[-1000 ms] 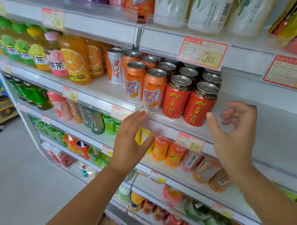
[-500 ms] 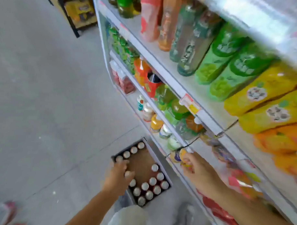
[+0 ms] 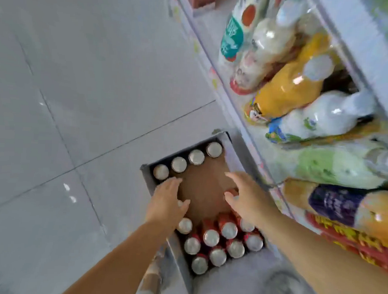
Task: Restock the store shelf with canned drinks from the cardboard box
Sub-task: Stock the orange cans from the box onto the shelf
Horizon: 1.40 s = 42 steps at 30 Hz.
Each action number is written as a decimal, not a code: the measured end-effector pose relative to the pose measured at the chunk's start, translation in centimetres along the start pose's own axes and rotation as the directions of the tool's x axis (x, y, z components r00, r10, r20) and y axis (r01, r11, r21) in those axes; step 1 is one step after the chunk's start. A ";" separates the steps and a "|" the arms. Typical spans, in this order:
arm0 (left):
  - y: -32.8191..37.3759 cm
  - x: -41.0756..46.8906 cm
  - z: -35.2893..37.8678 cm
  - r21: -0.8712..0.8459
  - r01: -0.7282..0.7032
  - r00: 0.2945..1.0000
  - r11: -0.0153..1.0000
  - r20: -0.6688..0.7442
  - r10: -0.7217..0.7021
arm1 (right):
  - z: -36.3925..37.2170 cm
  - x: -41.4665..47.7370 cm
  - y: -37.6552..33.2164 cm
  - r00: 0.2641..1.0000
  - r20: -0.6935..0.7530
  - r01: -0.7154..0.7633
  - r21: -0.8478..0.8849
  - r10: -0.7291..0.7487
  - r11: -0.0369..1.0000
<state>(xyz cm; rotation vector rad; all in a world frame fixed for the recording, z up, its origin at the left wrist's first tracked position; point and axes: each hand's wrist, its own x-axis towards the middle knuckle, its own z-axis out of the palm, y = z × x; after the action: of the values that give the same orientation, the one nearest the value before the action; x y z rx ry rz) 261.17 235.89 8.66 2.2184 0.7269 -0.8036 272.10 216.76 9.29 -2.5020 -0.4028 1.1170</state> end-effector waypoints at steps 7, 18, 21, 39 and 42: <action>-3.5 10.6 4.5 0.362 -0.075 0.970 0.929 -0.188 0.152 | 6.6 11.3 1.8 0.978 -0.090 0.170 -0.183 -0.189 0.968; -6.2 14.6 8.4 0.599 -0.009 0.853 0.801 -0.414 0.319 | 10.8 16.8 0.6 0.950 -0.050 0.267 -0.377 -0.308 0.887; -6.0 14.8 9.0 0.552 -0.014 0.839 0.834 -0.447 0.310 | 11.0 17.0 0.8 0.950 -0.060 0.251 -0.437 -0.307 0.863; 8.4 -9.0 -9.1 -0.222 -0.314 0.918 0.923 -0.318 0.236 | -9.6 -9.2 -7.2 0.962 -0.242 0.159 0.129 -0.124 0.979; 13.9 -16.8 -15.5 -0.250 -0.401 0.883 0.881 -0.361 0.299 | -16.6 -17.3 -11.5 0.942 -0.322 0.160 0.174 -0.097 0.972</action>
<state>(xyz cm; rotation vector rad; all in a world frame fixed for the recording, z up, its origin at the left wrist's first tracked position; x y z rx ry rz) 264.78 233.95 35.08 2.1074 0.5222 -0.1352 272.30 216.48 35.86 -2.3811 -0.3412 0.6594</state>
